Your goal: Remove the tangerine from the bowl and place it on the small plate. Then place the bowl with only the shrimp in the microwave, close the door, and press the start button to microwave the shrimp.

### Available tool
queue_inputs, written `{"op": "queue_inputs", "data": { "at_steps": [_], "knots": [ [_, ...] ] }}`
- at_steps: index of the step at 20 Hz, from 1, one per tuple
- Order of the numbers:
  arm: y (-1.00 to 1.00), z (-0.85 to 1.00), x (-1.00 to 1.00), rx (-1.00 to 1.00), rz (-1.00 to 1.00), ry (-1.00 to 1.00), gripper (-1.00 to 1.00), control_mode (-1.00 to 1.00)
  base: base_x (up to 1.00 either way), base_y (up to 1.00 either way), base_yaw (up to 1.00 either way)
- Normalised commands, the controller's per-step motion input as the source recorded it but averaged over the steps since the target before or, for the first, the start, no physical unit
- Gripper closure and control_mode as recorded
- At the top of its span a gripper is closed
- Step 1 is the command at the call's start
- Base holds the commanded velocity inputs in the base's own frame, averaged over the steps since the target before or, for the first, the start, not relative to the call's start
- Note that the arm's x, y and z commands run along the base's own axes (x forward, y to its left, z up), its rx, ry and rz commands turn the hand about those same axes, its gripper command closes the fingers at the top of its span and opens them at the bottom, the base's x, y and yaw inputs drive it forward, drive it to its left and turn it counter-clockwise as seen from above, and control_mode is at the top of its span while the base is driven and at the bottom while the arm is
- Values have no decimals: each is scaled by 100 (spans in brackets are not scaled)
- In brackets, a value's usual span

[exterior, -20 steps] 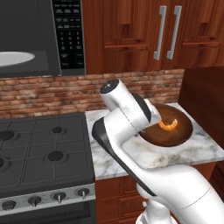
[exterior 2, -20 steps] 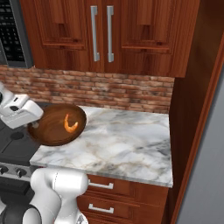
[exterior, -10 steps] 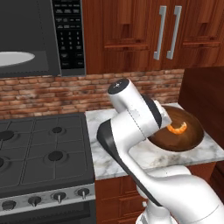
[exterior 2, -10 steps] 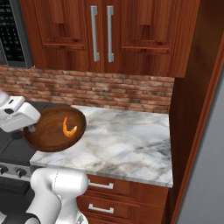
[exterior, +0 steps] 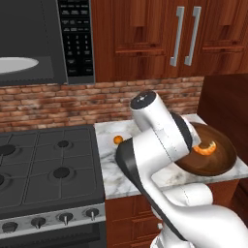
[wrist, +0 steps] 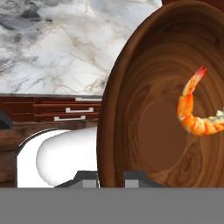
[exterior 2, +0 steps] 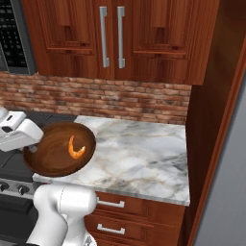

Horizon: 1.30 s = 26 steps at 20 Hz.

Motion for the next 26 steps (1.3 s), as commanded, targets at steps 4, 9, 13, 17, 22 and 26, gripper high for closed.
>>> {"op": "queue_inputs", "data": {
  "at_steps": [4, 9, 13, 17, 22, 26],
  "knots": [
    [-14, 12, -14, 0, 0, 0, 100, -100, 0, 0, 0],
    [-18, 13, 0, 0, -1, 0, 100, -100, 0, 0, 0],
    [0, -2, 0, 0, 0, 0, 100, -100, 0, 0, 0],
    [17, -17, 10, -8, 0, 4, 100, -100, 0, 0, 0],
    [62, -31, 12, -14, 0, 12, 100, 100, 0, 10, 0],
    [0, 0, 0, 0, 0, 0, 100, 100, -37, 8, 2]
  ]
}}
